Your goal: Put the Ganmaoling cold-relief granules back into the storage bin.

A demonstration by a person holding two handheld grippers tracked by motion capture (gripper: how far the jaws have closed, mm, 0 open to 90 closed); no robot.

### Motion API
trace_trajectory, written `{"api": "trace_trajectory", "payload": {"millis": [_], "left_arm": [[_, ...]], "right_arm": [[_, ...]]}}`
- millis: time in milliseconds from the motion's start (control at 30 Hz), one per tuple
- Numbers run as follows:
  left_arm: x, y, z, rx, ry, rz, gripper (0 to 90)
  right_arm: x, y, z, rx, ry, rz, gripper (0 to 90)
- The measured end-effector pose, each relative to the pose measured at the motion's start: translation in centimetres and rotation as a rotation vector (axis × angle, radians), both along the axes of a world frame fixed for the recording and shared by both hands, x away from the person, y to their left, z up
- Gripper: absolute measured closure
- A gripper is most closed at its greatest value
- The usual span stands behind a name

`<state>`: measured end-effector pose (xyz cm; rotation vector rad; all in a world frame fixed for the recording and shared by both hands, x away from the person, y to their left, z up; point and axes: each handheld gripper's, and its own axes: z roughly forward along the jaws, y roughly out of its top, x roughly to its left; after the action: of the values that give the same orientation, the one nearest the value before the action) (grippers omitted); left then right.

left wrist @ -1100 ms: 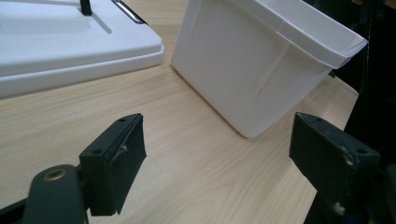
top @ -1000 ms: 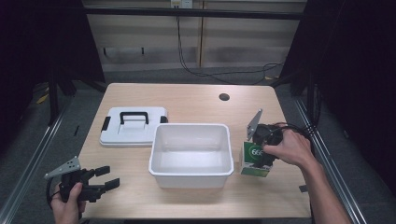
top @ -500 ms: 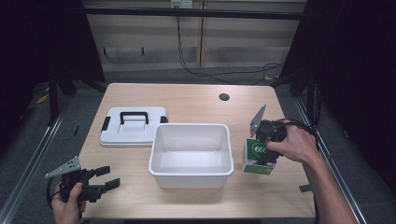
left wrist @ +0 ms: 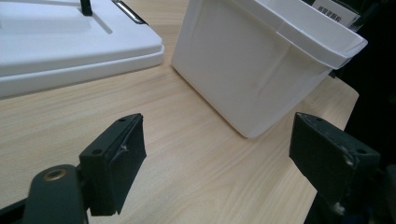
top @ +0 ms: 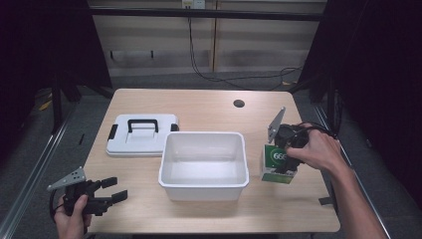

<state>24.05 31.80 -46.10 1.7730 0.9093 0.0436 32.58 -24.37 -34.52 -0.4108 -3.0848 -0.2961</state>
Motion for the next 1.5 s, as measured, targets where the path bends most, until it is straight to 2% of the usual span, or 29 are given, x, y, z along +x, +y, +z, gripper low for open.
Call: {"api": "trace_trajectory", "payload": {"millis": [167, 600, 833, 1233, 1300, 1500], "left_arm": [[0.0, 0.0, 0.0, -0.002, 0.000, -0.002, 18.5], [0.2, -0.1, -0.1, 0.002, 0.010, 0.000, 18.4], [0.1, -0.1, -0.1, 0.000, 0.004, 0.000, 18.4], [0.0, 0.0, 0.0, -0.001, 0.002, -0.004, 18.4], [0.0, 0.0, 0.0, -0.001, 0.000, -0.003, 18.4], [0.0, 0.0, 0.0, -0.001, 0.001, -0.001, 18.4]], "right_arm": [[0.0, 0.3, 0.7, -0.012, -0.003, 0.003, 16.1], [0.3, 0.6, 2.5, 0.000, -0.034, 0.013, 16.2], [0.2, 0.8, 3.2, 0.006, -0.066, 0.014, 16.2], [-0.2, 1.1, 5.1, -0.004, -0.078, 0.012, 16.2], [-0.1, 1.1, 5.3, -0.008, -0.078, 0.025, 16.2], [-0.3, 0.8, 6.4, 0.003, -0.092, 0.027, 16.2]]}}
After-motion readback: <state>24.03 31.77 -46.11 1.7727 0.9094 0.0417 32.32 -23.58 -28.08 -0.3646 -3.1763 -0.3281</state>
